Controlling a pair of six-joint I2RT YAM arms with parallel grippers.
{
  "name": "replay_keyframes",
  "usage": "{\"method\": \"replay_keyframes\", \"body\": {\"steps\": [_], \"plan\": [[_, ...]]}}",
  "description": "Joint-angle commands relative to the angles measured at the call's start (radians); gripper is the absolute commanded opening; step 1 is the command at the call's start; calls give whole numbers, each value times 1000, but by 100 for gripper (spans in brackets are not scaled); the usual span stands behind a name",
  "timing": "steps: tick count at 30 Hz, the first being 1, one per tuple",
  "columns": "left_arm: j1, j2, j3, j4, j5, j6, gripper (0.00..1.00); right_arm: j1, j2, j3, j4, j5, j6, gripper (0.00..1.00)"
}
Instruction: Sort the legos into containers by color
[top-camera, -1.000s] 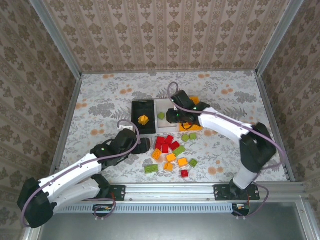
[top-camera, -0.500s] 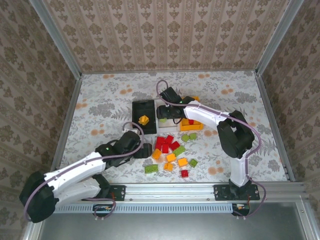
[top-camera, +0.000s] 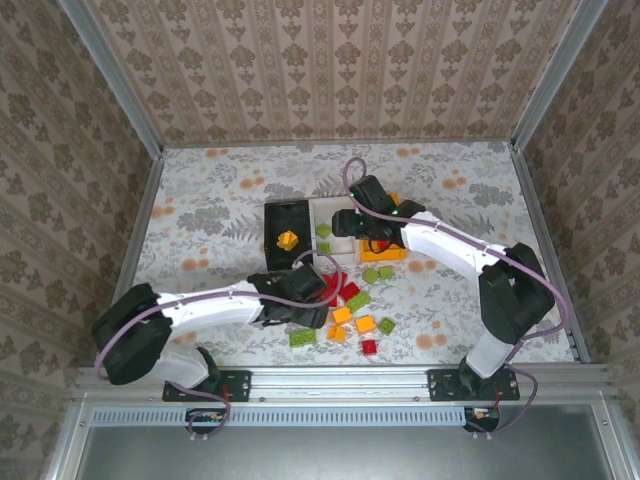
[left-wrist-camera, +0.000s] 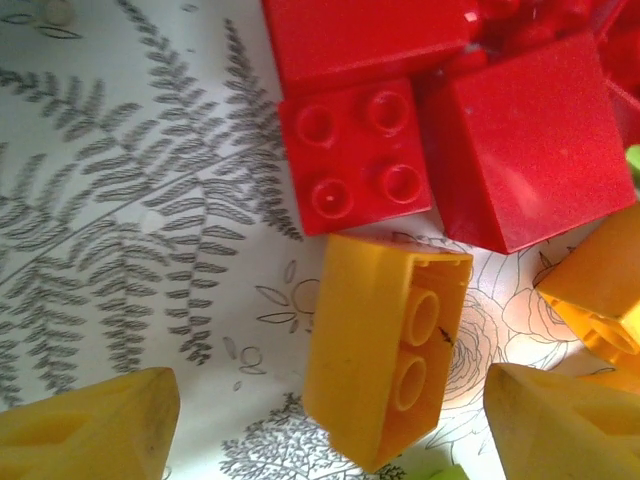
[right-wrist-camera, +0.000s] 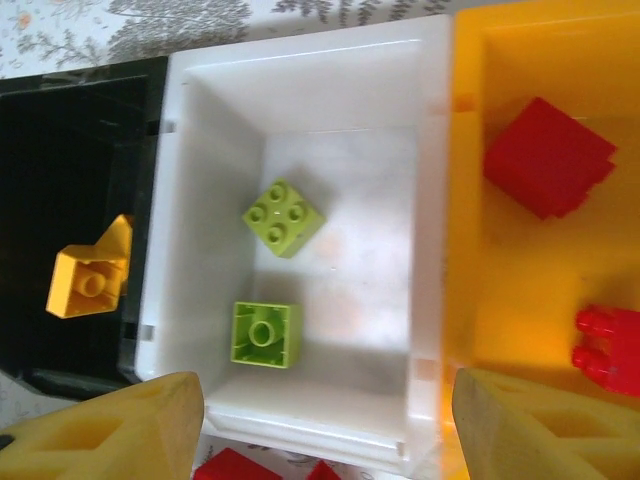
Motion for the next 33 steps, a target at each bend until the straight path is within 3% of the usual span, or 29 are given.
{"method": "replay_keyframes", "body": {"steps": [1, 11, 16, 23, 33], "plan": [[-27, 45, 38, -54, -54, 28, 78, -19, -59, -39, 21, 12, 22, 68], [-45, 143, 61, 0, -70, 57, 63, -48, -131, -103, 36, 3, 29, 68], [-46, 158, 51, 40, -80, 83, 68, -51, -144, -119, 41, -2, 30, 68], [-46, 170, 39, 86, -103, 116, 68, -59, -152, -128, 40, -5, 30, 68], [-46, 119, 5, 95, -98, 105, 38, -66, -158, -144, 44, -5, 37, 68]]}}
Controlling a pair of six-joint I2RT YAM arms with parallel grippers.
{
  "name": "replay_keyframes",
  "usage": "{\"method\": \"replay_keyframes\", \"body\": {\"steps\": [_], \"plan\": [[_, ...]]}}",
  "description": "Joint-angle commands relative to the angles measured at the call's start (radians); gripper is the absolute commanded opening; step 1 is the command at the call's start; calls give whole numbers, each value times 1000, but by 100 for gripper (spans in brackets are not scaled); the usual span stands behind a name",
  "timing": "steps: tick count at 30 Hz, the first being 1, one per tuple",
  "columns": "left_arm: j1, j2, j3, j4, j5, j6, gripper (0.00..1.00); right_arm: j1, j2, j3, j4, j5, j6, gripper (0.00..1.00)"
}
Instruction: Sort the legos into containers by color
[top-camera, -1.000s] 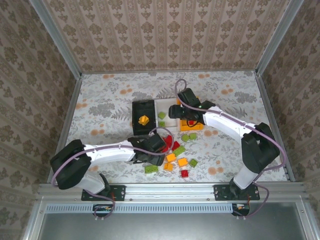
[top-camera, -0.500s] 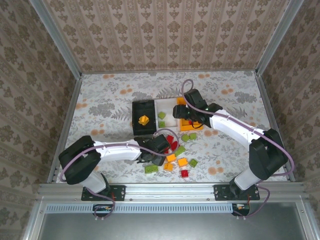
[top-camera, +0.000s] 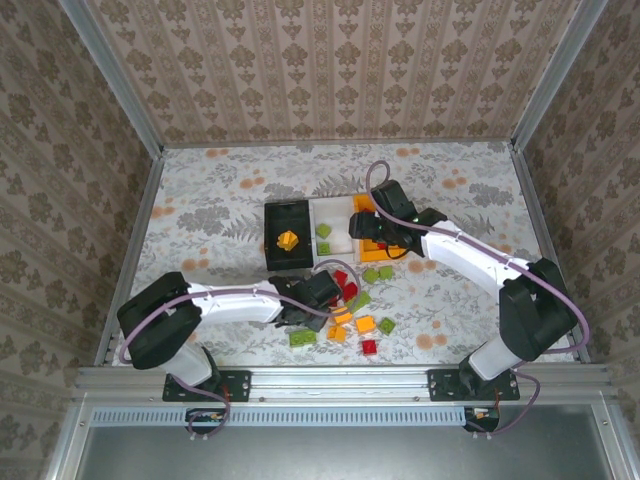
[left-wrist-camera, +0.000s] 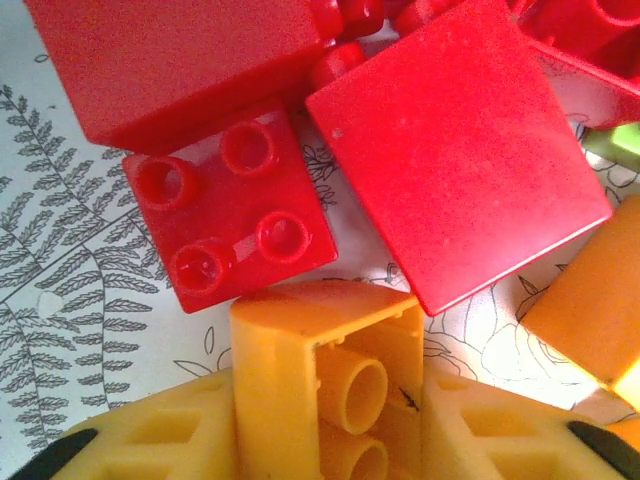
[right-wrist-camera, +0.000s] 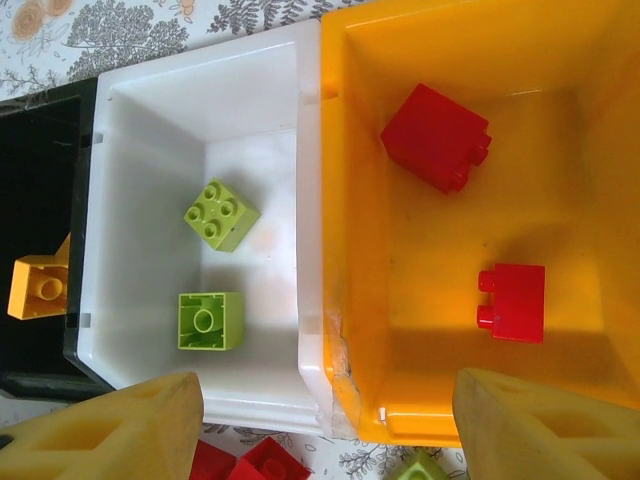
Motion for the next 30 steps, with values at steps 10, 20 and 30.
{"method": "replay_keyframes", "body": {"steps": [10, 20, 30], "plan": [[46, -288, -22, -100, -116, -21, 34, -12, -75, -30, 15, -7, 29, 68], [408, -280, 169, -63, -1, 84, 34, -20, -109, -78, 10, -4, 46, 68], [554, 56, 421, -52, -1, 141, 32, -24, -180, -126, -11, 8, 44, 68]]}}
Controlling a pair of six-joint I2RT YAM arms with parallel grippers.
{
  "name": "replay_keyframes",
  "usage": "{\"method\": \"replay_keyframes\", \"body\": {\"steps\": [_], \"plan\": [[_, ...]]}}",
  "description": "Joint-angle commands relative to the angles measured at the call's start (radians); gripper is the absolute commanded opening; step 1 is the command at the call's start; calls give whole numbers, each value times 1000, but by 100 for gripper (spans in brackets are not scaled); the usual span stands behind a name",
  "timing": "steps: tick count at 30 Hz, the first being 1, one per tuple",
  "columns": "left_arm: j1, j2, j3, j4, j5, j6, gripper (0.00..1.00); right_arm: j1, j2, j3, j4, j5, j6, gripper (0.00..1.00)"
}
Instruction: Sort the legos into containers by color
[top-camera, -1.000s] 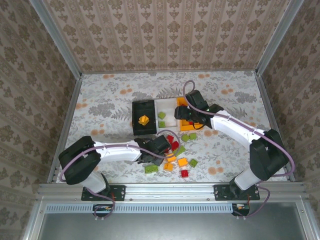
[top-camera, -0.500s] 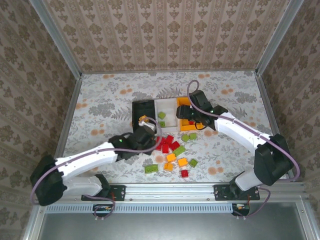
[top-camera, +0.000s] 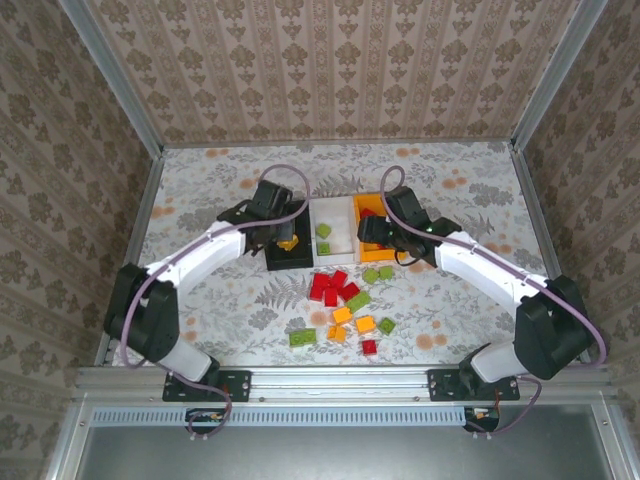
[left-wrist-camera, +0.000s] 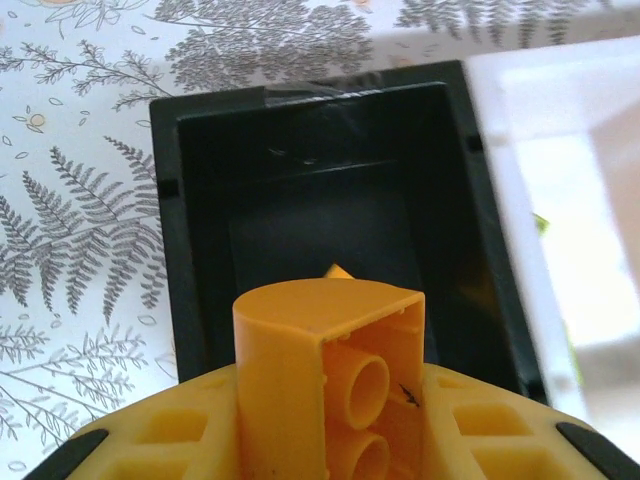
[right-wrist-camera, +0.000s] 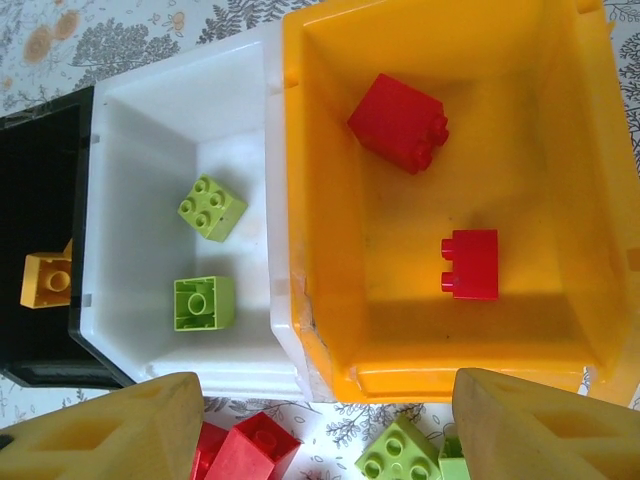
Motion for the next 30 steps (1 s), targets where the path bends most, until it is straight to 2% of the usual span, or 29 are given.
{"method": "replay_keyframes", "body": {"steps": [1, 7, 9, 11, 14, 16, 21, 26, 30], "plan": [[15, 62, 82, -8, 5, 42, 32, -6, -63, -29, -24, 13, 8, 68], [42, 161, 123, -13, 15, 39, 32, -8, -87, -45, -29, 6, 14, 68], [43, 173, 128, -14, 20, 34, 35, -9, -97, -46, -34, 8, 16, 68], [42, 176, 129, -11, 27, 31, 42, -9, -108, -45, -40, 12, 17, 69], [42, 167, 129, -16, 32, 33, 61, -9, -126, -41, -47, 13, 14, 72], [41, 149, 126, -19, 34, 31, 69, -9, -136, -39, -53, 16, 15, 73], [35, 50, 90, -7, 53, 19, 87, -11, -156, -40, -55, 4, 14, 74], [4, -102, 36, -4, 82, -11, 99, -9, -176, -50, -62, -24, 16, 75], [-58, -253, -24, -11, 82, -37, 100, -3, -192, -79, -73, -56, 15, 75]]}}
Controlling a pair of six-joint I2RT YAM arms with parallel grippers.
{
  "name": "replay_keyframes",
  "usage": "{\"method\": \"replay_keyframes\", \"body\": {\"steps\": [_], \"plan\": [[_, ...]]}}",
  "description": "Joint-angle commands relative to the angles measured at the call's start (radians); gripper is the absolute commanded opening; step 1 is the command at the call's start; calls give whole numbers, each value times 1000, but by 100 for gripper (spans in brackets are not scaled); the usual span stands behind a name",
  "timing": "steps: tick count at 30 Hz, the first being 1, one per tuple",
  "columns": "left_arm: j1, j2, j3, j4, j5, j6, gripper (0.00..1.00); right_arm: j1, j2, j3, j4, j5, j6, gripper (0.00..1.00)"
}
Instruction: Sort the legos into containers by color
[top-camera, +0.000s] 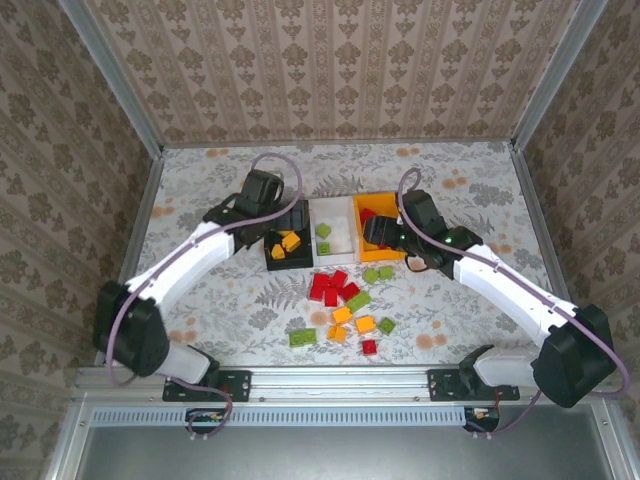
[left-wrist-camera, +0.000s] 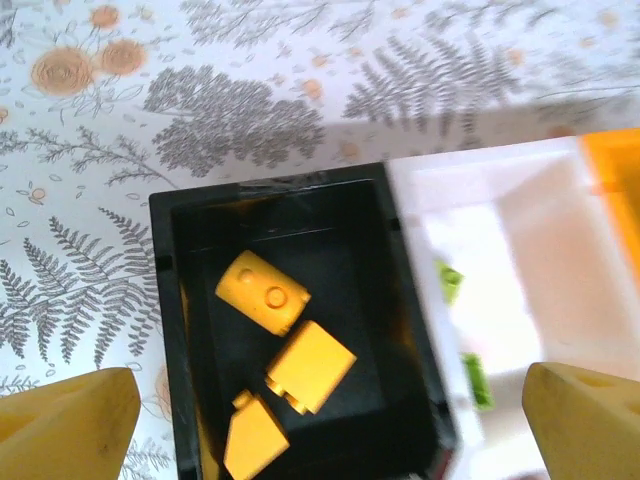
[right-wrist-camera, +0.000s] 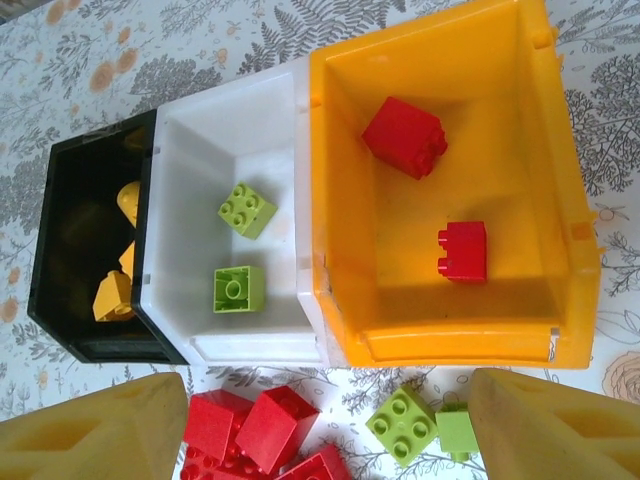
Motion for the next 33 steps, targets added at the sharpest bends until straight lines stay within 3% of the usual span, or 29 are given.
{"method": "replay_keyframes", "body": {"steps": [1, 9, 17, 26, 33], "plan": [[-52, -119, -58, -15, 15, -43, 100, 5, -33, -34, -43, -43, 6, 75], [-194, -408, -305, -2, -43, -152, 100, 84, -62, -135, -117, -68, -29, 75], [-209, -616, -548, 2, -55, -286, 100, 224, -50, -228, -188, -117, -62, 75], [-202, -668, -596, -52, -87, -308, 100, 431, 57, -215, -225, -33, -69, 74], [-197, -677, -593, -65, -93, -305, 100, 495, 171, -180, -201, 44, -60, 74]]}}
